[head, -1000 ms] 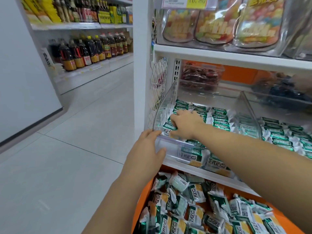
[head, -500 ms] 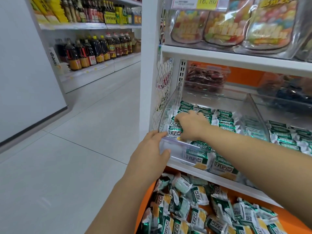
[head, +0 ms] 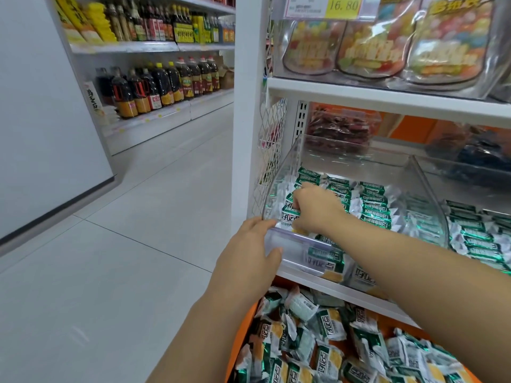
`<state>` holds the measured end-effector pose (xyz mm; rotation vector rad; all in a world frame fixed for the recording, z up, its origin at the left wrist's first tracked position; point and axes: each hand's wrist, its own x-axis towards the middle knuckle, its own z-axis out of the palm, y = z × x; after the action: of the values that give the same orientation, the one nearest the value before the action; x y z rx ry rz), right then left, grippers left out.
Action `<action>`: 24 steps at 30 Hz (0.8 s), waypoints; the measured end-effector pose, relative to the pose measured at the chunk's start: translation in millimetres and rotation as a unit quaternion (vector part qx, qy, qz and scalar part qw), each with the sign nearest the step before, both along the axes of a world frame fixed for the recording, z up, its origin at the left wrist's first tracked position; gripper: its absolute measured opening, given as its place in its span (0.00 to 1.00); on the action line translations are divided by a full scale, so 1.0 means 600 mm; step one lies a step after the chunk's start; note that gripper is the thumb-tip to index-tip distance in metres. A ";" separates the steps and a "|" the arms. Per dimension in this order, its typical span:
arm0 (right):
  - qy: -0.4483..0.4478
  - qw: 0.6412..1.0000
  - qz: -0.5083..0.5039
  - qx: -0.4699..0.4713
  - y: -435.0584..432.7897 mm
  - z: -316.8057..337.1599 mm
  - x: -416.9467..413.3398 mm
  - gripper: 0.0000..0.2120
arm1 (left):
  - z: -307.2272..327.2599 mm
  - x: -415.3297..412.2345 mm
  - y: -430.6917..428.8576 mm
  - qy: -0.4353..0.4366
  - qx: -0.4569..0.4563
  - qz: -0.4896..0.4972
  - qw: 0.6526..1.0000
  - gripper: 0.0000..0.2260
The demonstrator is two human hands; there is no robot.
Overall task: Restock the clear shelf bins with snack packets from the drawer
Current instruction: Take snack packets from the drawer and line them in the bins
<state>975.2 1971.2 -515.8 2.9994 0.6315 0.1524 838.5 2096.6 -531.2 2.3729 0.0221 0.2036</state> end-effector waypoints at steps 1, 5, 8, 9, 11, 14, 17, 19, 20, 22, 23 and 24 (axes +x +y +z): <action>-0.001 1.000 0.001 0.003 0.001 -0.001 0.000 0.10 | -0.001 0.000 0.001 0.000 0.001 0.000 1.000 0.23; 0.015 0.999 0.035 -0.014 -0.006 0.001 0.004 0.10 | -0.001 0.002 0.001 0.002 -0.003 -0.001 1.000 0.22; 0.040 0.999 0.001 0.009 -0.013 0.004 0.005 0.11 | -0.003 0.003 0.000 0.002 -0.002 0.000 1.000 0.22; 0.046 0.999 -0.015 0.018 -0.013 0.003 0.004 0.11 | -0.004 0.002 0.000 0.003 -0.003 -0.002 1.000 0.23; 0.053 0.998 -0.026 0.025 -0.012 0.002 0.002 0.12 | -0.004 -0.003 -0.001 0.001 -0.001 -0.007 1.000 0.23; 0.058 0.997 -0.014 0.048 -0.017 0.007 -0.010 0.17 | -0.008 -0.017 0.001 -0.012 -0.021 0.013 1.000 0.21; 0.011 0.990 0.011 0.139 -0.034 0.021 -0.046 0.19 | -0.015 -0.027 0.013 -0.015 -0.018 0.069 0.997 0.10; -0.033 0.977 0.049 0.206 -0.046 0.026 -0.087 0.13 | -0.028 -0.033 0.020 0.020 0.028 0.083 0.996 0.04; -0.064 0.967 0.080 0.232 -0.053 0.023 -0.111 0.10 | -0.037 -0.035 0.022 0.046 0.056 0.077 0.994 0.01; -0.120 0.941 0.148 0.281 -0.071 0.007 -0.156 0.08 | -0.062 -0.038 0.024 0.119 0.112 0.051 0.985 0.03; -0.131 0.926 0.180 0.305 -0.081 -0.008 -0.176 0.08 | -0.077 -0.040 0.025 0.167 0.141 0.032 0.975 0.05; -0.131 0.913 0.208 0.326 -0.092 -0.027 -0.192 0.08 | -0.092 -0.040 0.026 0.216 0.167 0.013 0.962 0.09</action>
<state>859.9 1916.2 -532.0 3.2691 1.4143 0.9464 814.5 2112.1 -586.3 2.7107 0.2435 -0.3277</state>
